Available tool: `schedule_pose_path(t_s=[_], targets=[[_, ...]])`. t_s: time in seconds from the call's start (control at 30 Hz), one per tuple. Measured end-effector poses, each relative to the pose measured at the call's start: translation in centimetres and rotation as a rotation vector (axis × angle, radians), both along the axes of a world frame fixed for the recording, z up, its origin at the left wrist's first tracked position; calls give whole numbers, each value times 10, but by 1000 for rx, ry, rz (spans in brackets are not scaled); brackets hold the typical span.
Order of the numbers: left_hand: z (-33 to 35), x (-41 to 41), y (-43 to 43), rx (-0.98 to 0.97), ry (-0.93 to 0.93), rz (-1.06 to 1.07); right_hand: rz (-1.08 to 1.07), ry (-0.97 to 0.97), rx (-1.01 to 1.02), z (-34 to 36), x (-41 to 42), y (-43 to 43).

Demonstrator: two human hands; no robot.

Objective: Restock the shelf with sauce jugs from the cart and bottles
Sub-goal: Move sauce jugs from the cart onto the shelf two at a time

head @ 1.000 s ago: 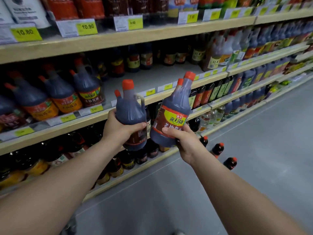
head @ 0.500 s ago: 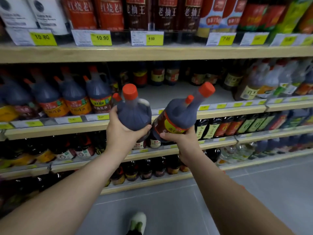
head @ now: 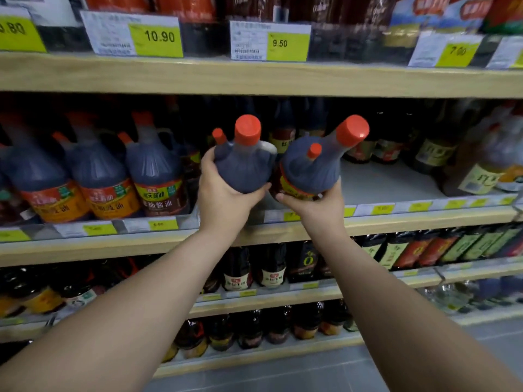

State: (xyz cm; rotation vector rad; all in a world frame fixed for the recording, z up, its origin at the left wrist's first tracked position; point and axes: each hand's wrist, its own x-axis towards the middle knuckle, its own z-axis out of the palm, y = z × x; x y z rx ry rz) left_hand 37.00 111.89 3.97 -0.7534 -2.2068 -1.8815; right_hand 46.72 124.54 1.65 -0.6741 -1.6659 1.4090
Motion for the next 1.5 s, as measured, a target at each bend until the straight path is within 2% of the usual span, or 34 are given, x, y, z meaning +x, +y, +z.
schedule_pose_path(t_s=[0.2,0.33,0.63,0.73,0.83,0.9,1.0,1.1,1.27,1.5], targets=[[-16,-25,22,-2,10,47,-136,-241,148,-31,-27,24],[-21,-30,26,-94,-18,86,-201,-429,231,-34,-33,29],[-17,-46,32,-292,-71,150,-207,-621,339,-25,-41,29],[-19,-51,34,-310,-76,96,-217,-593,413,-30,-36,23],[-21,-52,26,-328,-66,9,-313,-425,501,-39,-29,8],[-25,-49,12,-371,-40,-30,-353,-332,657,-47,-26,-3],[-39,-43,-14,-486,76,9,-174,-348,854,-50,-29,-20],[-51,-42,-33,-554,191,-16,-10,-444,921,-48,-39,-32],[-56,-43,-30,-589,194,-52,85,-589,848,-41,-48,-35],[-47,-65,-19,-659,112,-54,209,-814,901,-23,-91,-34]])
